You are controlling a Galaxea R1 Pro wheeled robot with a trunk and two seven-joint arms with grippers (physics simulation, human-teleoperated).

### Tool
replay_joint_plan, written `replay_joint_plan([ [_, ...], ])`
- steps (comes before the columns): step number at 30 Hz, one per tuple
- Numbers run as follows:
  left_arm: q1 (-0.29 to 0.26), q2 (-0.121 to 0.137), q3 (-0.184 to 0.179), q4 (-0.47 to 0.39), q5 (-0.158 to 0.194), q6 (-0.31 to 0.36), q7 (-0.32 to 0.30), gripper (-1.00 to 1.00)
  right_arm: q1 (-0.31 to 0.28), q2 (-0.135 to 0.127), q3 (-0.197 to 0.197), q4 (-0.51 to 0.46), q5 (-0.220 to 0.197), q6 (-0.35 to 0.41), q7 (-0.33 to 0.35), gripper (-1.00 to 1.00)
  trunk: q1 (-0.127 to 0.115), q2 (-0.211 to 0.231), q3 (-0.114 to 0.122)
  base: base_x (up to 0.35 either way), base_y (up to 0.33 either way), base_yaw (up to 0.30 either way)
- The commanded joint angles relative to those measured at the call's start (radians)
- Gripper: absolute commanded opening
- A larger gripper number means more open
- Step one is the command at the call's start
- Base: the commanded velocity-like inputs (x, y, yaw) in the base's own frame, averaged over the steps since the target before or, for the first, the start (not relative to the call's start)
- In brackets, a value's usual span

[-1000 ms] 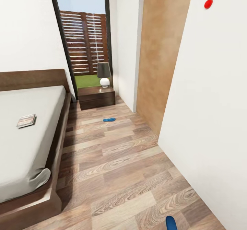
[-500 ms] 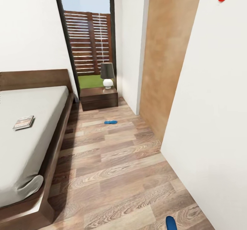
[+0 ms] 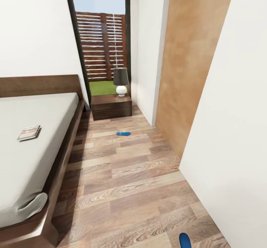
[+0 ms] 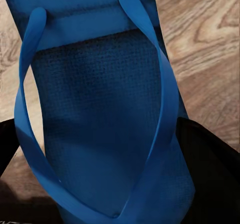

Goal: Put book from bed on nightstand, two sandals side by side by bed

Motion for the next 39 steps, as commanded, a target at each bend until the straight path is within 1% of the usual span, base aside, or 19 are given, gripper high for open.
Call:
replay_joint_plan([
  [1,-0.001,0.001,0.002,0.002,0.010,0.000,-0.008,1.00,-0.001,0.000,-0.002,0.003,-0.004,-0.002,0.005,-1.00,0.000,0.000,-0.001,0.301,0.000,0.002],
  [14,-0.001,0.004,0.002,0.002,0.009,0.000,-0.009,1.00,-0.001,-0.002,-0.002,0.003,-0.004,-0.002,0.005,-1.00,0.000,0.000,-0.001,0.313,0.000,0.002],
  [23,-0.001,0.004,0.002,0.002,0.009,0.000,-0.009,1.00,-0.001,-0.002,-0.002,0.003,-0.004,-0.002,0.005,-1.00,0.000,0.000,-0.001,0.312,0.000,0.154],
  [33,-0.001,0.001,0.001,0.002,0.009,-0.002,-0.008,1.00,-0.001,-0.002,-0.003,0.003,-0.004,-0.002,0.005,-1.00,0.000,0.000,-0.001,0.083,0.000,0.021],
  [39,-0.001,0.000,0.001,0.002,0.009,-0.002,-0.008,1.00,-0.001,-0.002,-0.002,0.003,-0.004,-0.002,0.005,-1.00,0.000,0.000,-0.001,0.238,-0.064,0.000],
])
